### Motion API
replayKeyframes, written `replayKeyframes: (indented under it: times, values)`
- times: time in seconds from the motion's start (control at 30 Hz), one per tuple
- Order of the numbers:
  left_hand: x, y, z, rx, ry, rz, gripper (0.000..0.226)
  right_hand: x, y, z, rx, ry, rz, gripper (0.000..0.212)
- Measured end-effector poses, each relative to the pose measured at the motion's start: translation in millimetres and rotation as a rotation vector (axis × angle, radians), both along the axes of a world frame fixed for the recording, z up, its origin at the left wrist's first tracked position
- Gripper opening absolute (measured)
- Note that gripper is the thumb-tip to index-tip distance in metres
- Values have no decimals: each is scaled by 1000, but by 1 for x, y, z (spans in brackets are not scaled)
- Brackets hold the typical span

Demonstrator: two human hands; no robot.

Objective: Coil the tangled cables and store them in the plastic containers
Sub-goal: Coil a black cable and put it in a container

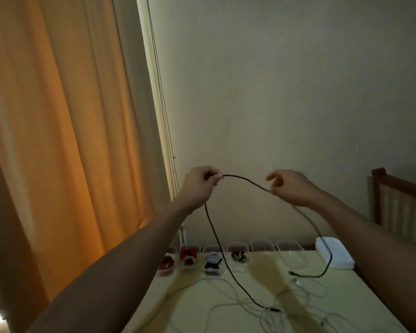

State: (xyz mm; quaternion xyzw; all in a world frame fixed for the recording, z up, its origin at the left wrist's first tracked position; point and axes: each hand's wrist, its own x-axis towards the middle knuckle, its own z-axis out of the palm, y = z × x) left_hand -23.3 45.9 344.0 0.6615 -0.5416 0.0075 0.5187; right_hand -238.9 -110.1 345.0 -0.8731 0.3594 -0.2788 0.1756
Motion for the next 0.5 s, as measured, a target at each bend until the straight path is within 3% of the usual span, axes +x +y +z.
replayKeyframes:
  times: [0.07,0.2,0.27,0.4,0.5]
  values:
    - [-10,-10,7,12,-65,3,18,17,20,1,125,-85,163,35]
    - [-19,-23,17,18,-61,4,18,42,40,-4,360,-290,293,17]
    - [-17,-23,18,53,-17,-25,22,44,33,-2,390,-426,229,21]
    - [1,-10,-2,216,15,-142,28,37,0,22,257,-706,18,26]
    - [31,5,-23,216,99,-117,26,7,-24,46,226,-940,-189,22]
